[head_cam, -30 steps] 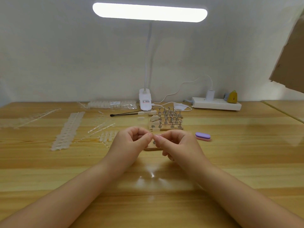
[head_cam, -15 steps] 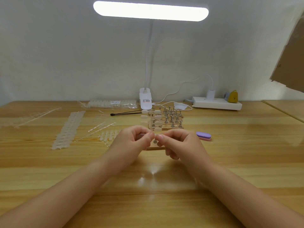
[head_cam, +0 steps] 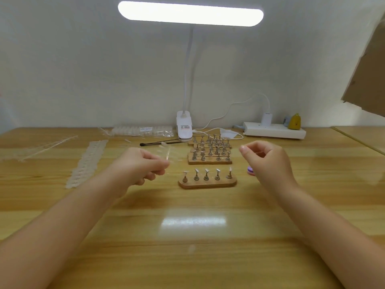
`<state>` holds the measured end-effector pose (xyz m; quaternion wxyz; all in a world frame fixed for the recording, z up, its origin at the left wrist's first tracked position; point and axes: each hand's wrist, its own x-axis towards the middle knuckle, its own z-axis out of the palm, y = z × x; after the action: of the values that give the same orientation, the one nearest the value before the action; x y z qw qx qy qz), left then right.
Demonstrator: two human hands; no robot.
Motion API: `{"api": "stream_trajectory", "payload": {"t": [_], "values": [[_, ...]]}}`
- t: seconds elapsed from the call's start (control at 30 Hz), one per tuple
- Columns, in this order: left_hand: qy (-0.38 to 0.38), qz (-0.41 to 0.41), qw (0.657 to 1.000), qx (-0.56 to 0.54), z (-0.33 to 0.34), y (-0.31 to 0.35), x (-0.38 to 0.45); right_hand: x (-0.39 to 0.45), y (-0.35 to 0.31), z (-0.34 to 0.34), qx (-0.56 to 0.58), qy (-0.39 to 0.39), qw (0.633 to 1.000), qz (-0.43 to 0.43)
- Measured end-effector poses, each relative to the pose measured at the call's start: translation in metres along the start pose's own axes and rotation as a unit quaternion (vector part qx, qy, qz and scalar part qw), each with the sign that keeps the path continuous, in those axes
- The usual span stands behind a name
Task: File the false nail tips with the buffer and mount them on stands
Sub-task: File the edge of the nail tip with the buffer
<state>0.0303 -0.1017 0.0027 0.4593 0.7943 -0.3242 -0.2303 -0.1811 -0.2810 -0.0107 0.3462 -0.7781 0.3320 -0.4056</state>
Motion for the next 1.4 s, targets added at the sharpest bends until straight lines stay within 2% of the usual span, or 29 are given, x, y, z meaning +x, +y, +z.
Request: {"api": "stream_trajectory", "payload": {"t": [0.1, 0.2, 0.27, 0.33, 0.37, 0.4, 0.47, 0.57, 0.67, 0.73, 0.83, 0.9, 1.0, 1.1, 1.2, 1.27, 1.4], "values": [[-0.014, -0.036, 0.997, 0.068, -0.002, -0.006, 0.003, 0.006, 0.02, -0.001, -0.18, 0.013, 0.983, -0.018], [0.02, -0.04, 0.979, 0.199, 0.002, -0.01, 0.005, 0.008, 0.033, -0.001, -0.275, -0.021, 0.961, -0.01], [0.071, -0.039, 0.947, 0.31, 0.003, -0.01, 0.005, 0.007, 0.035, 0.0, -0.307, -0.038, 0.951, -0.019], [0.138, -0.014, 0.891, 0.433, 0.003, -0.008, 0.001, 0.006, 0.037, 0.001, -0.341, -0.04, 0.938, -0.039], [0.166, 0.012, 0.871, 0.462, 0.004, -0.005, -0.002, 0.006, 0.037, 0.0, -0.349, -0.039, 0.935, -0.045], [0.181, 0.044, 0.866, 0.465, 0.008, -0.003, -0.005, 0.006, 0.038, 0.0, -0.347, -0.042, 0.936, -0.048], [0.175, 0.121, 0.88, 0.424, 0.017, 0.0, -0.013, 0.006, 0.038, 0.0, -0.338, -0.062, 0.938, -0.053], [0.099, 0.236, 0.896, 0.362, 0.034, 0.001, -0.027, 0.007, 0.04, -0.001, -0.349, -0.09, 0.929, -0.079], [0.026, 0.341, 0.869, 0.357, 0.047, -0.007, -0.032, 0.008, 0.042, -0.002, -0.348, -0.087, 0.928, -0.098], [-0.023, 0.372, 0.864, 0.338, 0.053, -0.014, -0.03, 0.008, 0.042, -0.002, -0.313, -0.057, 0.941, -0.112], [-0.065, 0.395, 0.862, 0.31, 0.059, -0.023, -0.026, 0.006, 0.033, -0.001, -0.182, 0.029, 0.975, -0.121], [-0.074, 0.395, 0.864, 0.303, 0.062, -0.027, -0.025, 0.001, 0.022, 0.003, -0.092, 0.051, 0.988, -0.114], [-0.066, 0.397, 0.866, 0.296, 0.064, -0.028, -0.025, -0.013, 0.004, 0.013, 0.008, 0.022, 0.992, -0.121], [-0.027, 0.399, 0.882, 0.249, 0.066, -0.025, -0.027, -0.028, -0.009, 0.026, 0.042, 0.001, 0.983, -0.179], [0.014, 0.356, 0.925, 0.132, 0.068, -0.021, -0.029, -0.04, -0.016, 0.04, 0.083, -0.036, 0.979, -0.181], [0.015, 0.32, 0.947, 0.041, 0.069, -0.017, -0.031, -0.047, -0.019, 0.047, 0.112, -0.074, 0.978, -0.157], [-0.009, 0.309, 0.95, -0.05, 0.071, -0.011, -0.038, -0.049, -0.019, 0.049, 0.16, -0.091, 0.975, -0.127]]}}
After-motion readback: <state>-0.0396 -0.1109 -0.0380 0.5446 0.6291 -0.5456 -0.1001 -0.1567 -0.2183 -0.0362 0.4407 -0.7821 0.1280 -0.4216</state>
